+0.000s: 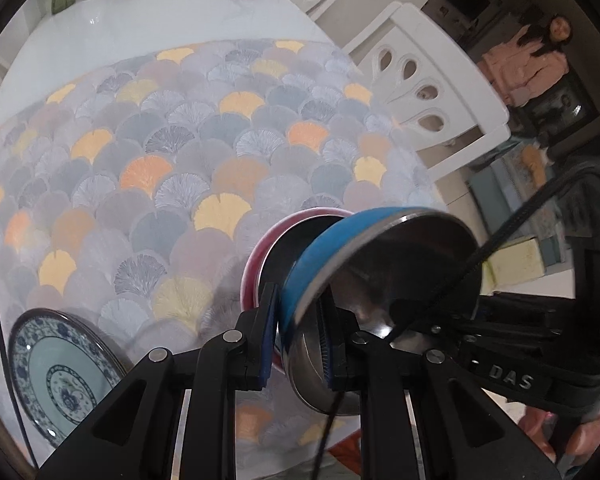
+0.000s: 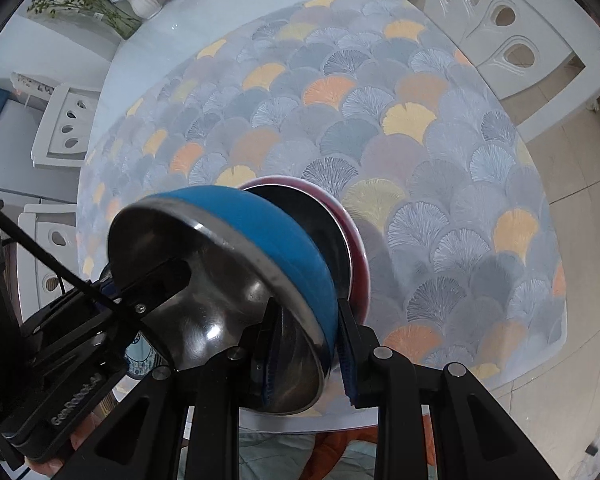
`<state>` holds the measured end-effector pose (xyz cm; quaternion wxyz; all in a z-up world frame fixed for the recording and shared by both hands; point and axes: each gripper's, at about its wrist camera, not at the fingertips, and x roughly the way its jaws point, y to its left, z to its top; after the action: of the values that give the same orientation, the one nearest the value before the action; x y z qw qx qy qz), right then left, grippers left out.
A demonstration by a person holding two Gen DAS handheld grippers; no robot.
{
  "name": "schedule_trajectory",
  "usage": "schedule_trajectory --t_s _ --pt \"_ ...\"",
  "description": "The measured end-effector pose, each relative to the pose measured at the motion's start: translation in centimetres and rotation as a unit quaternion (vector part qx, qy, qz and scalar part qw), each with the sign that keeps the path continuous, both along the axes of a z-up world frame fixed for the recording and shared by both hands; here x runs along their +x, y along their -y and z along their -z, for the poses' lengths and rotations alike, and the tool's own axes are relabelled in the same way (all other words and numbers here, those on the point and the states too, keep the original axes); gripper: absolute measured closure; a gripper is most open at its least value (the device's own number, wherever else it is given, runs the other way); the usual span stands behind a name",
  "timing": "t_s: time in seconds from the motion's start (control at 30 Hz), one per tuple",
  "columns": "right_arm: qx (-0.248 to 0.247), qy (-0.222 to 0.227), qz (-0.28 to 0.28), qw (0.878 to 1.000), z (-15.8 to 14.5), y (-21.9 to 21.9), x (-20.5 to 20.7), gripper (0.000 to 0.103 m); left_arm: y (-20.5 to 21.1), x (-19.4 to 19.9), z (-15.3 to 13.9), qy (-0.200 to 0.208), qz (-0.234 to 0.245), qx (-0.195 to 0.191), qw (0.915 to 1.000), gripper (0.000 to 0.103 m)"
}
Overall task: Organize plates and bowls
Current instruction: 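Carry the blue steel bowl and lower it into the red bowl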
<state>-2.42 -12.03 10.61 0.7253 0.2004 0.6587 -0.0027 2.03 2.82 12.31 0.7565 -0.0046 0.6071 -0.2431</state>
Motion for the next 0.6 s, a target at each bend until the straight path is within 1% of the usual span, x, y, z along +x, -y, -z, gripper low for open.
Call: schedule_trajectory --t_s 0.1,0.23,0.47,0.53,0.57,0.6 --pt "-0.011 0.000 -0.005 1.000 0.0 0.0 0.2 0.077 0.4 0.1 0.2 -0.001 0.001 0.010 1.0000 0.089" --pt "-0.010 -0.005 -0.009 1.000 0.3 0.3 0.4 0.077 0.8 0.0 0.4 -0.010 0.009 0.017 0.9998 0.089" --pt "0.002 -0.011 -0.015 1.000 0.7 1.0 0.9 0.077 0.6 0.4 1.0 -0.032 0.000 0.009 0.9995 0.088" --pt "-0.003 -0.004 -0.021 1.000 0.4 1.1 1.0 0.077 0.3 0.5 0.7 -0.021 0.000 0.018 0.9996 0.088" --pt "-0.007 0.002 -0.024 1.000 0.1 1.2 1.0 0.077 0.1 0.6 0.5 -0.013 -0.001 0.026 0.9996 0.085" --pt "-0.009 0.007 -0.028 1.000 -0.1 1.2 1.1 0.077 -0.1 0.7 0.2 -0.005 -0.001 0.029 0.9996 0.085"
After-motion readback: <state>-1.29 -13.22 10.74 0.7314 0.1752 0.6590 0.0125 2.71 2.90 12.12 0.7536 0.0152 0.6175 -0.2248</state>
